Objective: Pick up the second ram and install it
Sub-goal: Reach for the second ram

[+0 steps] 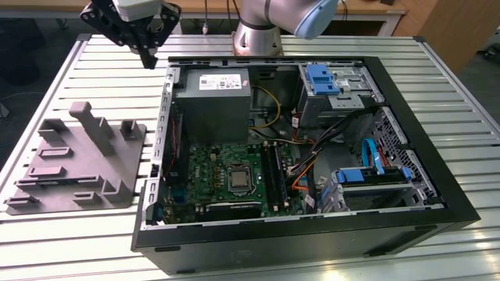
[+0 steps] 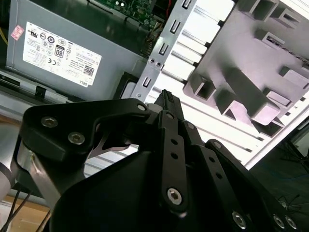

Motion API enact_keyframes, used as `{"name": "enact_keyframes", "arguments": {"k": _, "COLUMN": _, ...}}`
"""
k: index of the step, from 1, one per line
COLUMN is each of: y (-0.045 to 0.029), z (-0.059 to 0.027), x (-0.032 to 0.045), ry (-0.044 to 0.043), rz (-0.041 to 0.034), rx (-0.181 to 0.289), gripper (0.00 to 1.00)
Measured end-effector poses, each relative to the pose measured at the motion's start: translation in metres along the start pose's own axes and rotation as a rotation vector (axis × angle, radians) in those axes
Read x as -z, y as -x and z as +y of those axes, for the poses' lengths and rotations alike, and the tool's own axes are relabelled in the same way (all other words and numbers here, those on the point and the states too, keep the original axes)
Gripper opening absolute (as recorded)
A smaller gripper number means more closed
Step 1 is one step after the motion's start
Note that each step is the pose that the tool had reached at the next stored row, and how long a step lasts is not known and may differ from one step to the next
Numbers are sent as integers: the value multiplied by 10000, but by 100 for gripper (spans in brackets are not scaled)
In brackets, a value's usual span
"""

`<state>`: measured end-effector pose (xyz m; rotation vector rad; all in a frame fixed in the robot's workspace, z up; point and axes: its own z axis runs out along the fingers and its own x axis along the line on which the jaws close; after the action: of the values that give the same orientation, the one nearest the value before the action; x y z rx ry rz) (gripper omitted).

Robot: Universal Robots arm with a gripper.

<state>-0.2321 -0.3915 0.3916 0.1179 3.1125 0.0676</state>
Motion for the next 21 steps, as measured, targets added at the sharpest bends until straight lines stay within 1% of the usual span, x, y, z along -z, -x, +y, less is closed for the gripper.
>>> {"name": "enact_keyframes", "arguments": {"k": 21, "y": -457, "z": -3, "x": 3, "ry": 1, "rz": -1, "rx": -1, "gripper": 10}}
